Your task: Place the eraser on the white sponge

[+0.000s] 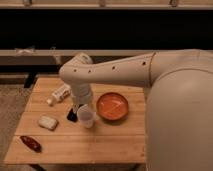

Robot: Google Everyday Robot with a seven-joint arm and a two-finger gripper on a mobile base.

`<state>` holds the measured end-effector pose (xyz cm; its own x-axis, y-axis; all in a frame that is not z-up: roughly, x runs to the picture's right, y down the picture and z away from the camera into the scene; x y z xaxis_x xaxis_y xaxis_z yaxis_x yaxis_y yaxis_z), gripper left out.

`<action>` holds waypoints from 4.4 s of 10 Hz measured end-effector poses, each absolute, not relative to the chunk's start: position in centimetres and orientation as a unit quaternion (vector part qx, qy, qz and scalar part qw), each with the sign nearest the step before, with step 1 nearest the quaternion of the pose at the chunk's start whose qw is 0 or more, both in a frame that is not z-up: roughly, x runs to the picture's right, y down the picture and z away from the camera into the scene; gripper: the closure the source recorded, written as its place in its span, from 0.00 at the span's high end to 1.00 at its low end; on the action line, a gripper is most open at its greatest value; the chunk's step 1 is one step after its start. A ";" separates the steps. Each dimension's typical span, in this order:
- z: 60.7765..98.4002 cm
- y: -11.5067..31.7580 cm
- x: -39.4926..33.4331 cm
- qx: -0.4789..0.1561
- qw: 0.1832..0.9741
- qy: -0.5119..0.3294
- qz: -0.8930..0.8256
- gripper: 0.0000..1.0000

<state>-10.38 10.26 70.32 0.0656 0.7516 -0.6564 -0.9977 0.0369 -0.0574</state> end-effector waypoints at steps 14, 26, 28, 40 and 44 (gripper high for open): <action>70.5 10.0 -10.4 -0.261 0.683 0.232 0.641 0.65; 82.5 7.1 -18.7 -0.284 0.708 0.210 0.611 0.65; 83.4 8.6 -18.3 -0.288 0.708 0.232 0.602 0.65; 87.0 12.7 -20.2 -0.315 0.700 0.271 0.581 0.65; 88.8 13.0 -19.5 -0.309 0.673 0.284 0.609 0.65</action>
<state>-19.53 13.04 88.78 0.0961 0.6434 -0.7595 -0.9954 0.0664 -0.0697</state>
